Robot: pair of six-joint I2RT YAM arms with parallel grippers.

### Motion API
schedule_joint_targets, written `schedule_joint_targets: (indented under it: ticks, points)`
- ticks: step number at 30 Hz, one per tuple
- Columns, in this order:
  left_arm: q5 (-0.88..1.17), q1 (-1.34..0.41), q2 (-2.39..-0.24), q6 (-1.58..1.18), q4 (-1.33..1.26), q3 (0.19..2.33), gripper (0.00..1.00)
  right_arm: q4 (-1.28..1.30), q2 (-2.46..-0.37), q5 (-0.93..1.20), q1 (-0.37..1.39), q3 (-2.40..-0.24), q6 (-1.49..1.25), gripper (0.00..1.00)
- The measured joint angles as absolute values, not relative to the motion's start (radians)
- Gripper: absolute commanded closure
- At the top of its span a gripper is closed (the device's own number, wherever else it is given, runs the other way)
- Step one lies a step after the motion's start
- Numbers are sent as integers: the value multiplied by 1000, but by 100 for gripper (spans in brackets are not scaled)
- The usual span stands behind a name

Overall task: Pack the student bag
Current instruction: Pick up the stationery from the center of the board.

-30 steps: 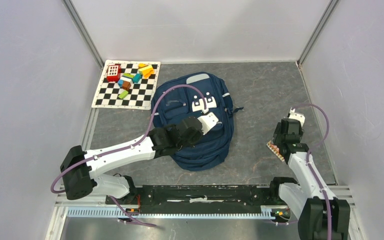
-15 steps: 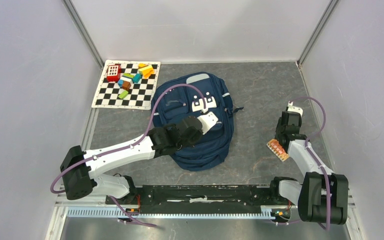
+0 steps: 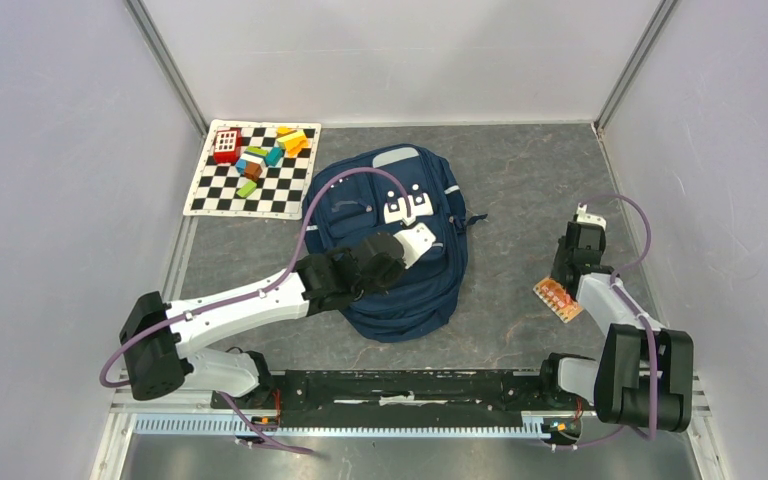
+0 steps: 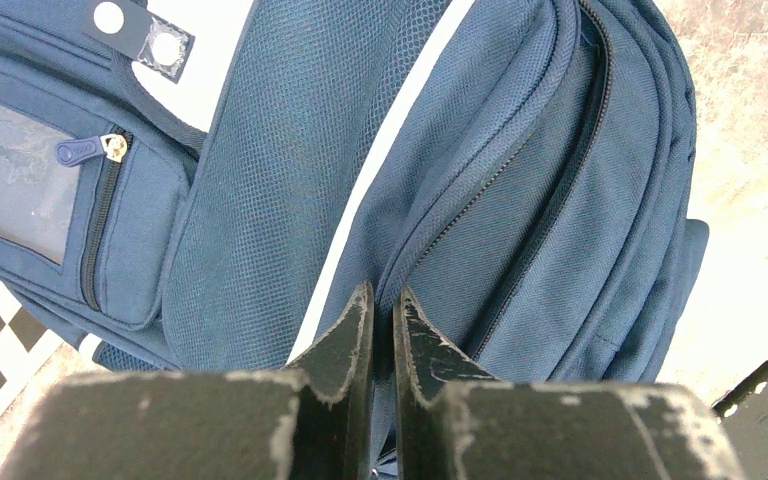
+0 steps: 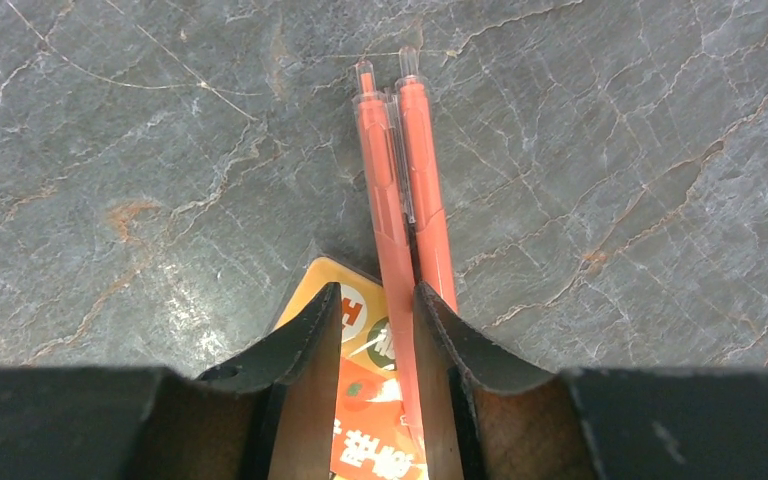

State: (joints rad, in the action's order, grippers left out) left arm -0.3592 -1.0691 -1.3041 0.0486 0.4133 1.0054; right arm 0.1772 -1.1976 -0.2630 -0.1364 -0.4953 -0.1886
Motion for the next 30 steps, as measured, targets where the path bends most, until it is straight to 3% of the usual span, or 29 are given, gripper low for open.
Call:
schedule_joint_targets:
  ticks: [10,19,30]
  points:
    - [-368,-1068,-1264,49,405,991,98,161,-1228,-255,-153,-495,-179,68]
    - [-387,-1068,-1248,49,402,987,98,126,-1248,-215,-154,-498,-174,100]
    - [-335,-1036,-1180,41,371,951,98,175,-1143,-76,-157,-501,-163,100]
